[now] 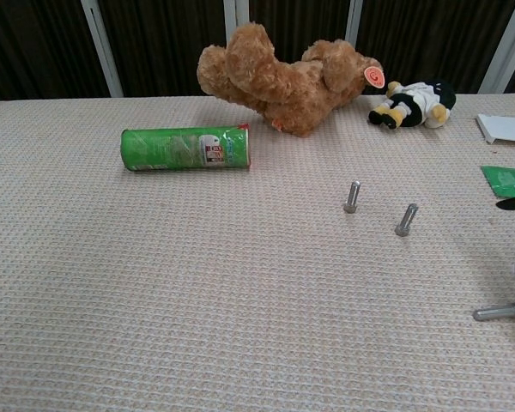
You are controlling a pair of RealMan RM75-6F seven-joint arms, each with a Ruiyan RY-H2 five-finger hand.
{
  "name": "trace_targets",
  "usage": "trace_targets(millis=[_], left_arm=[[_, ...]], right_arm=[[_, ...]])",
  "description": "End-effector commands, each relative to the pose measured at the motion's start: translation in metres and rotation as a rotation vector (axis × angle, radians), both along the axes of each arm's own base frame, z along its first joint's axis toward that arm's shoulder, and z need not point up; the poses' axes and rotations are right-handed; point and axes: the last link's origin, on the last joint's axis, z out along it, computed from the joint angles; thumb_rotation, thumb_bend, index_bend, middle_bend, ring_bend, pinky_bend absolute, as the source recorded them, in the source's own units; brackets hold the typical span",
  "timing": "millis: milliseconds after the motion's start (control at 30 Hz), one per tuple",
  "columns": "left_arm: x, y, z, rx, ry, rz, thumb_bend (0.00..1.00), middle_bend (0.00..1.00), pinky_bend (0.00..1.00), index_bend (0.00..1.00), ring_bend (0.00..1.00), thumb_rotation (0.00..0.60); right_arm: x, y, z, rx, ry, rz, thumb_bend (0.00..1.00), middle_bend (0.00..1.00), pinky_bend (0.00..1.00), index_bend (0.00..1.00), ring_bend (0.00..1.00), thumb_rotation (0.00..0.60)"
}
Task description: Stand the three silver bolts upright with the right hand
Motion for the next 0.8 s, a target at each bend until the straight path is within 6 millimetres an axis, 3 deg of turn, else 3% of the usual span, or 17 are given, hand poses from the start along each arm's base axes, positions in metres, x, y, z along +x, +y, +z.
trace_targets(millis=[33, 800], left_arm=[[0.0, 0.0, 0.0, -0.003, 0.0, 0.001, 0.24, 0.06, 0.08, 0.1, 0.0, 0.6], [0.0, 0.0, 0.0, 0.001, 0.006, -0.001, 0.24, 0.06, 0.08, 0.1, 0.0, 0.6]], right_arm=[[0.0, -0.001, -0.007, 0.013, 0.009, -0.006, 0.3, 0.0, 0.0, 0.48, 0.0, 0.6], [0.01, -0.014, -0.027, 0.028, 0.005, -0.024, 0.38, 0.0, 0.0, 0.49, 0.0, 0.6]])
